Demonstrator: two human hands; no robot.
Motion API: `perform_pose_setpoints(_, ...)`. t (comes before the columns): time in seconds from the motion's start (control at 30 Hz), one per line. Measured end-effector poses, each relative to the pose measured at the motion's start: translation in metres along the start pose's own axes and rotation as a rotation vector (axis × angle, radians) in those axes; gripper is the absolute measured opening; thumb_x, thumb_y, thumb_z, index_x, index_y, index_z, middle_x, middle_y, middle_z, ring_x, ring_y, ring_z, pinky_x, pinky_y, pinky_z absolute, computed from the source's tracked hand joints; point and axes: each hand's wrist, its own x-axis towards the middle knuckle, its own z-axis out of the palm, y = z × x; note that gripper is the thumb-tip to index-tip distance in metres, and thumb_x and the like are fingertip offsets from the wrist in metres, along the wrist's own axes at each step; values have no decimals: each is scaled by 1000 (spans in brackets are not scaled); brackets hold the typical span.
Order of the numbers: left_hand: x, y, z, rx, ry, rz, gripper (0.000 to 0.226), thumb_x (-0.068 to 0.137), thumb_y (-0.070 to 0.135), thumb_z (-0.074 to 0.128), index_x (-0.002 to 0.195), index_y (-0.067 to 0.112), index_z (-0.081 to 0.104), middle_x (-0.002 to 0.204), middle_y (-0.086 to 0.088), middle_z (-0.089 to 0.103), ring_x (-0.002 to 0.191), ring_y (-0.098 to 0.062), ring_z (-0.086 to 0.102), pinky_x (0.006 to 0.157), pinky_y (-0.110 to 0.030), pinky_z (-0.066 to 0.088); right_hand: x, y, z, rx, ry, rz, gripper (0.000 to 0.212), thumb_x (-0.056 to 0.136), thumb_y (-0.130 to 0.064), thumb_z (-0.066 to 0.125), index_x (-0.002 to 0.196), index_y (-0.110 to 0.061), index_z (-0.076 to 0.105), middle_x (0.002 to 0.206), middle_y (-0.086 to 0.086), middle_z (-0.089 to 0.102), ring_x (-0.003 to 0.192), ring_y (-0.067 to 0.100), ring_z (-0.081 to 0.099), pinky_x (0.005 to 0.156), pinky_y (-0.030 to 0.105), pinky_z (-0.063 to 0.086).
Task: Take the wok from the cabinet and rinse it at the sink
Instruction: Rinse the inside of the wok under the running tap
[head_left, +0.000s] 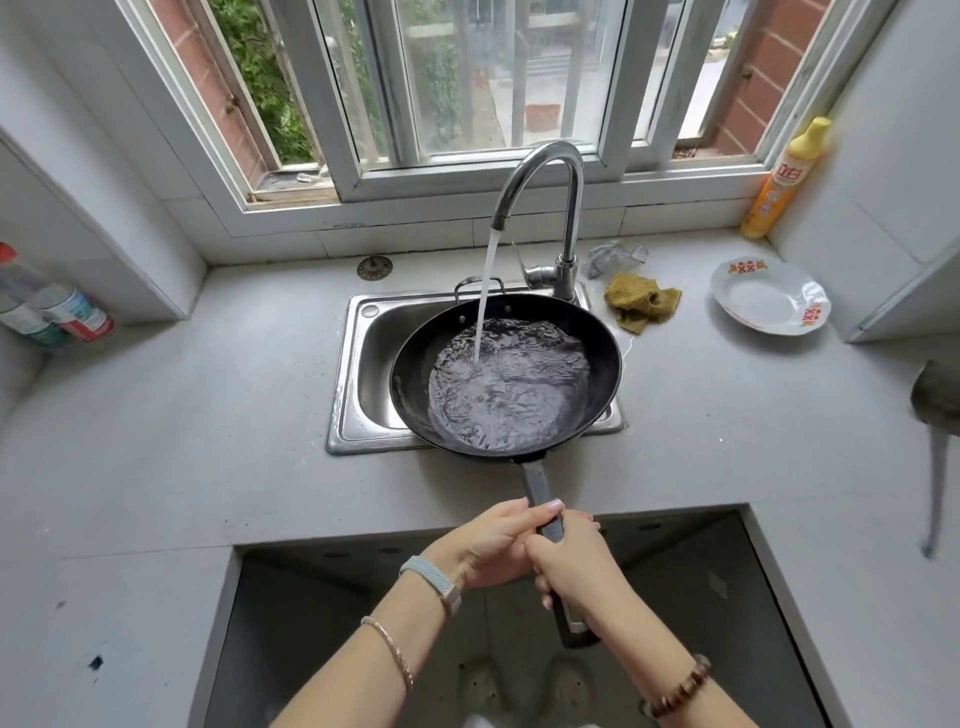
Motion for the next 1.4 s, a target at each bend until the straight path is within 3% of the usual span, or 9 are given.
perform_pose_setpoints(0.27,-10,-2,-1,54,43,-31,43,102,31,39,125,-2,56,132,-12,59,64,-26,46,44,-25,51,-4,1,12,38,18,36,14,89,-20,48,101,-15,52,58,6,53,38,16,49,41,26,46)
perform_pose_setpoints(0.5,2,8,-4,-18,33,-51,47,97,33,54,119,-9,50,121,-29,28,44,-20,55,46,-31,53,3,-12,1,100,10,88,23,87,-20,50,102,-4,58,58,6,52,36,14,48,40,24,43)
perform_pose_setpoints(0.63,4,20,5,5,121,-78,33,98,28,53,107,-2,45,62,-14,49,42,-20,54,45,-29,52,3,-23,-12,202,-60,106,10,83,-10,48,83,-9,58,53,4,48,38,13,45,41,24,42)
perform_pose_setpoints(0.83,6,23,19,65,181,-88,31,100,26,48,78,3,48,46,-5,41,39,-18,49,44,-28,50,-3,-26,-20,338,-141,136,13,86,-3,46,75,-9,51,53,2,43,38,10,42,38,21,38)
perform_pose_setpoints(0.9,4,16,18,79,188,-98,34,98,29,52,80,0,51,48,-7,42,38,-18,48,44,-28,50,-6,-18,-17,349,-132,133,11,85,-3,45,77,-8,51,52,2,43,38,10,41,38,21,37)
perform_pose_setpoints(1.03,0,-3,9,88,169,-110,59,97,35,53,114,-21,48,74,-19,51,40,-18,48,44,-29,51,-9,-2,-5,278,-100,85,15,85,-5,42,89,-1,56,54,5,43,38,13,40,38,23,38)
perform_pose_setpoints(1.1,-3,-5,7,87,143,-91,54,101,32,46,123,-17,49,90,-24,65,41,-16,48,44,-28,51,-8,2,0,224,-79,57,18,84,-5,42,95,2,56,54,6,45,38,14,42,39,24,41)
perform_pose_setpoints(1.2,-9,0,7,92,132,-76,42,101,30,44,118,-6,57,131,-26,56,40,-14,49,42,-26,51,-8,0,5,160,-78,28,11,84,-5,43,83,-5,54,53,8,47,39,15,47,42,27,45)
perform_pose_setpoints(1.4,-2,23,-10,36,211,-85,57,81,41,73,113,-1,53,108,-18,38,34,-11,51,36,-22,47,5,-37,-1,203,-108,77,15,82,-6,47,74,-2,59,52,9,56,37,17,53,44,23,48)
